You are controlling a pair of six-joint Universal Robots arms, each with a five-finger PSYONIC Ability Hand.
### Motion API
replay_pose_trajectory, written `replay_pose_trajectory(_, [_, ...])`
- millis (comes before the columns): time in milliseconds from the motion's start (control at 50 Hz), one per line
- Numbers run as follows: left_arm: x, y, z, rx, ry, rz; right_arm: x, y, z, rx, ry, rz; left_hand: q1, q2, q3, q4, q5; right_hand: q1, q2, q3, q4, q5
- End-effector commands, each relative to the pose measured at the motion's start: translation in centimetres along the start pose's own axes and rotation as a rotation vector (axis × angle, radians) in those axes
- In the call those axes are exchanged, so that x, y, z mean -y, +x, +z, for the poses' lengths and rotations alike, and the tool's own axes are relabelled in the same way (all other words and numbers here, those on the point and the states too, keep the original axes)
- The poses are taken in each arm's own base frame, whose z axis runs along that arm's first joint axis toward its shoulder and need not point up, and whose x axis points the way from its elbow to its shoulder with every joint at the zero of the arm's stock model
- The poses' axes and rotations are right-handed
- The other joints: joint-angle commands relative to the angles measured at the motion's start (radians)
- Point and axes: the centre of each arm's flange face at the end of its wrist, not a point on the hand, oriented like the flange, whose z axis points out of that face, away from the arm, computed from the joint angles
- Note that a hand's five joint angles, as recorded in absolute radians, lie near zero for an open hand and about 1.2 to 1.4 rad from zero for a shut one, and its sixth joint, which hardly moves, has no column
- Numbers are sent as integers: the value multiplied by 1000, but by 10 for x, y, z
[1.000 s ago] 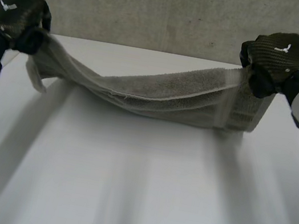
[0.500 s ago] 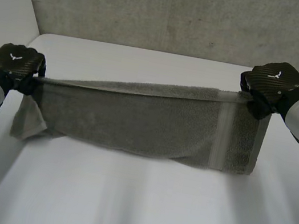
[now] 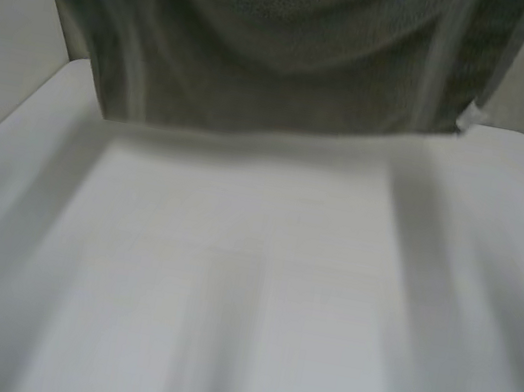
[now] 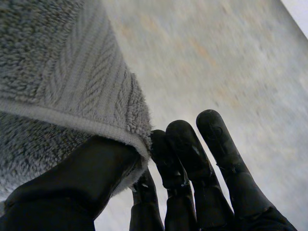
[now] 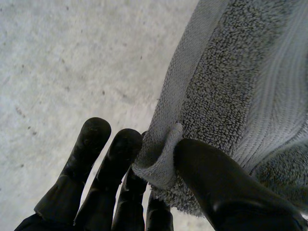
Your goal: Fold the towel.
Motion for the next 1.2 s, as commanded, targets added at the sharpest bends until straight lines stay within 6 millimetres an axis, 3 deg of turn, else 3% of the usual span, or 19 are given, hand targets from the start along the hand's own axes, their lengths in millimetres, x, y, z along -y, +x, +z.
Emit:
replay_pose_trajectory(20, [2,6,-10,-16,-29,-71,-18,-8,-8,48,-82,0,106,38,55,32,43,66,61,54,54,53])
replay_pose_trajectory(40, [-14,13,-21,-34,-87,-81,-32,-11,-11,65,-132,-3,106,38,55,32,43,66,61,54,54,53])
replay_pose_trajectory(100, [-30,22,-32,-55,-144,-95,-48,-15,-16,92,-186,-7,106,38,55,32,43,66,61,54,54,53])
replay_pose_trajectory(140, [-63,33,-60,-80,-272,-125,-82,-27,-31,182,-294,-46,106,38,55,32,43,66,61,54,54,53])
replay_pose_trajectory(160, [-63,33,-61,-81,-272,-125,-82,-27,-31,183,-295,-46,106,38,55,32,43,66,61,54,54,53])
replay_pose_trajectory(200, [-96,40,-92,-92,-408,-156,-122,-35,-53,264,-420,-101,106,38,55,32,43,66,61,54,54,53])
replay_pose_trajectory(260, [-109,49,-109,-110,-470,-176,-140,-38,-66,300,-481,-126,106,38,55,32,43,66,61,54,54,53])
replay_pose_trajectory(300, [-131,66,-139,-154,-561,-205,-167,-41,-92,349,-584,-161,106,38,55,32,43,66,61,54,54,53])
replay_pose_trajectory(320, [-131,66,-139,-154,-561,-205,-167,-41,-92,349,-584,-161,106,38,55,32,43,66,61,54,54,53])
replay_pose_trajectory(360, [-148,81,-164,-205,-617,-190,-184,-41,-112,376,-640,-169,106,38,55,32,43,66,61,54,54,53])
replay_pose_trajectory(520, [-176,87,-197,-261,-667,-34,-198,-31,-142,380,-679,-146,106,38,55,32,43,66,61,54,54,53])
replay_pose_trajectory(640, [-185,92,-204,-277,-681,-9,-206,-28,-148,372,-692,-134,106,38,55,32,43,66,61,54,54,53])
replay_pose_trajectory(700, [-189,94,-206,-277,-687,-10,-208,-28,-150,372,-700,-133,13,-55,-39,-61,-50,66,61,54,54,53])
replay_pose_trajectory(740, [-192,95,-208,-280,-695,-10,-212,-28,-152,368,-710,-130,-235,-303,-287,-309,-298,66,61,54,54,53])
replay_pose_trajectory(860, [-191,91,-208,-261,-705,0,-215,-22,-148,341,-702,-137,-439,-507,-490,-513,-502,66,61,54,54,53])
replay_pose_trajectory(1020, [-176,77,-202,-225,-685,16,-218,-17,-149,327,-713,-134,-419,-487,-470,-493,-482,66,61,54,54,53])
replay_pose_trajectory(1200, [-165,76,-205,-226,-681,16,-218,-16,-149,307,-707,-143,-357,-425,-408,-431,-420,66,61,54,54,53])
